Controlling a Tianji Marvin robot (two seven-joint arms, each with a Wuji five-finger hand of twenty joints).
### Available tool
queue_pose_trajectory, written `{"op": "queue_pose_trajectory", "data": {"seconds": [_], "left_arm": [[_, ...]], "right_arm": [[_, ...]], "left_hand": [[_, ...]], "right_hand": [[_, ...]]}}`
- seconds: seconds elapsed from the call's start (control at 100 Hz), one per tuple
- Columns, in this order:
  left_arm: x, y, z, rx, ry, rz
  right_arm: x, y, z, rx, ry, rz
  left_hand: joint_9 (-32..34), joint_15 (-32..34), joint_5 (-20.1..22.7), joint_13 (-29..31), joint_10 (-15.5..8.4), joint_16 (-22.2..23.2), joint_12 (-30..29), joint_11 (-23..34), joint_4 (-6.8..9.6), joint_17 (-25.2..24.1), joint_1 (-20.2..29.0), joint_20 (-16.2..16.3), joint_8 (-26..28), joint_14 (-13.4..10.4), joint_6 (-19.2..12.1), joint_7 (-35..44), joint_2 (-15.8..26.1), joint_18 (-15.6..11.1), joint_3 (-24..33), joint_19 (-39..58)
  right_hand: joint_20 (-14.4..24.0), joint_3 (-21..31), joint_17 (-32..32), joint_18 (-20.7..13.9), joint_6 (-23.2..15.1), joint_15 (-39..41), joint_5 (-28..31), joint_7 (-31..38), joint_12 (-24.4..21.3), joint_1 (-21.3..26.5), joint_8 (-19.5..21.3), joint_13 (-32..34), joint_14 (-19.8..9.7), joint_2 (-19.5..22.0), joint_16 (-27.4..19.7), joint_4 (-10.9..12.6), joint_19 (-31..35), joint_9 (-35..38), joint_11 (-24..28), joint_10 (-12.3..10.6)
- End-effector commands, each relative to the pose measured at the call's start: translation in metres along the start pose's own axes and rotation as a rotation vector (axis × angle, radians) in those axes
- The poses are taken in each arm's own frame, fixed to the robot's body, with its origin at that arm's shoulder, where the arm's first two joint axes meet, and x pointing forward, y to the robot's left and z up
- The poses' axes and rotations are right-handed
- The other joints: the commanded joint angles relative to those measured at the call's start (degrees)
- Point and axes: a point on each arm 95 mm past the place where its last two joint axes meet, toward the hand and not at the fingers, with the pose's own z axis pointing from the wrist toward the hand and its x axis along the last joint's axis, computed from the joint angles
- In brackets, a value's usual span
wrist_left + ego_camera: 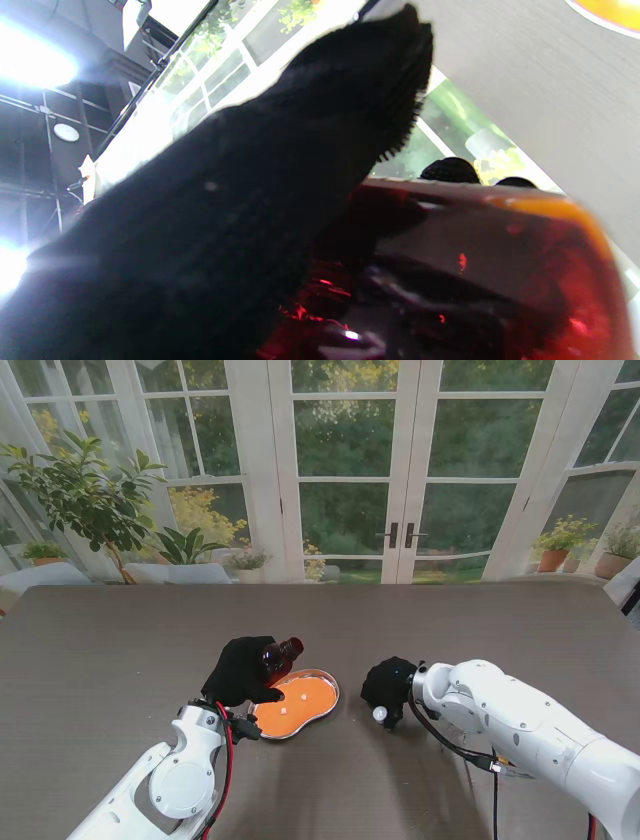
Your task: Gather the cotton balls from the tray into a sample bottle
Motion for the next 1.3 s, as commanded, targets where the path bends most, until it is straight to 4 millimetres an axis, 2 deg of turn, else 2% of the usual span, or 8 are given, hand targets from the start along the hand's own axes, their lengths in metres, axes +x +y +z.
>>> {"op": "queue_pose_trajectory", "data": {"seconds": [0.0,0.51,0.69,0.79,1.06,1.11,1.17,1.29], "left_arm": [[0.0,0.002,-0.001,-0.018,-0.001,-0.007],[0.0,0.002,0.0,-0.016,-0.003,-0.009],[0.0,0.002,0.0,-0.012,0.0,-0.008],[0.0,0.001,0.0,-0.008,0.001,-0.007],[0.001,-0.003,0.001,0.001,0.01,-0.002],[0.002,-0.004,0.001,0.005,0.012,-0.003],[0.003,-0.005,0.001,0.011,0.014,-0.007],[0.003,-0.006,0.002,0.013,0.018,-0.009]], "right_arm": [[0.004,-0.017,-0.002,0.054,0.006,-0.001],[-0.004,-0.008,-0.005,0.026,-0.05,0.04],[-0.007,0.008,-0.011,-0.019,-0.102,0.072],[-0.006,0.019,-0.013,-0.062,-0.155,0.109],[0.015,0.059,-0.012,-0.264,-0.209,0.161],[0.02,0.066,-0.011,-0.297,-0.209,0.162],[0.025,0.073,-0.011,-0.312,-0.201,0.13],[0.028,0.078,-0.012,-0.328,-0.198,0.112]], "left_hand": [[5.1,26.9,5.85,7.05,2.46,4.2,2.95,6.55,1.88,6.43,4.8,2.81,3.23,2.55,-3.2,17.57,60.58,1.44,4.73,34.03],[5.09,26.86,5.88,7.04,2.45,4.16,2.97,6.54,1.87,6.44,4.79,2.73,3.22,2.61,-3.15,17.57,60.59,1.43,4.75,34.06],[5.06,26.85,5.94,7.04,2.42,4.15,2.96,6.5,1.85,6.43,4.8,2.71,3.21,2.62,-3.19,17.58,60.58,1.43,4.72,34.07],[5.06,26.82,5.94,7.03,2.43,4.14,2.96,6.49,1.86,6.43,4.8,2.69,3.2,2.69,-3.19,17.58,60.59,1.43,4.76,34.08],[5.07,26.8,5.9,7.03,2.52,4.16,2.97,6.46,1.85,6.41,4.79,2.68,3.19,2.73,-3.2,17.58,60.59,1.58,4.74,34.04],[5.05,26.8,5.9,7.03,2.46,4.17,2.97,6.46,1.85,6.41,4.79,2.69,3.2,2.69,-3.23,17.58,60.63,1.6,4.72,34.02],[5.05,26.8,5.9,7.04,2.4,4.17,2.98,6.47,1.86,6.41,4.8,2.7,3.2,2.68,-3.23,17.58,60.61,1.61,4.71,34.02],[5.04,26.79,5.85,7.03,2.42,4.17,2.99,6.47,1.87,6.41,4.81,2.71,3.2,2.7,-3.28,17.57,60.61,1.61,4.7,34.01]], "right_hand": [[0.61,2.08,-0.24,-1.85,3.19,-0.19,-7.7,-22.6,-2.92,-2.63,-6.2,1.91,-1.66,-0.26,-0.58,1.78,0.01,-2.92,-4.35,-0.55],[0.7,0.94,-0.76,-1.52,5.16,-2.79,-11.32,-24.78,-4.3,-4.68,-10.19,1.77,-0.92,3.07,-1.05,1.92,-0.38,-3.41,-5.33,-0.47],[0.65,-4.75,-1.41,-1.46,3.07,-7.22,-10.8,-23.15,-4.99,-6.79,-11.0,1.47,0.17,16.56,-1.6,3.47,-1.06,-3.53,-5.58,-0.27],[0.59,-6.25,-1.33,-0.95,2.18,-7.95,-8.56,-21.72,-4.87,-4.07,-10.19,1.54,0.92,20.9,-1.52,4.73,-0.89,-2.75,-5.06,0.19],[-0.15,-2.75,0.56,0.22,0.77,-4.54,-2.17,-19.65,-3.31,0.13,-8.14,1.93,0.7,16.04,-0.31,4.87,0.07,1.22,-2.41,-0.22],[-0.38,-1.06,0.79,0.46,0.71,-3.71,-1.52,-19.79,-2.76,1.67,-7.77,1.86,0.57,13.08,-0.28,4.77,0.2,1.59,-2.0,-0.28],[-0.73,1.59,0.83,0.23,0.36,-3.75,-1.34,-20.21,-2.32,5.17,-7.33,1.87,-0.17,6.56,-0.66,4.69,0.08,1.63,-2.08,-0.92],[-1.02,0.48,1.0,0.45,0.49,-3.64,-0.9,-20.54,-2.1,2.99,-7.01,1.83,0.27,11.67,-0.61,4.79,-0.26,1.99,-2.53,-0.62]]}}
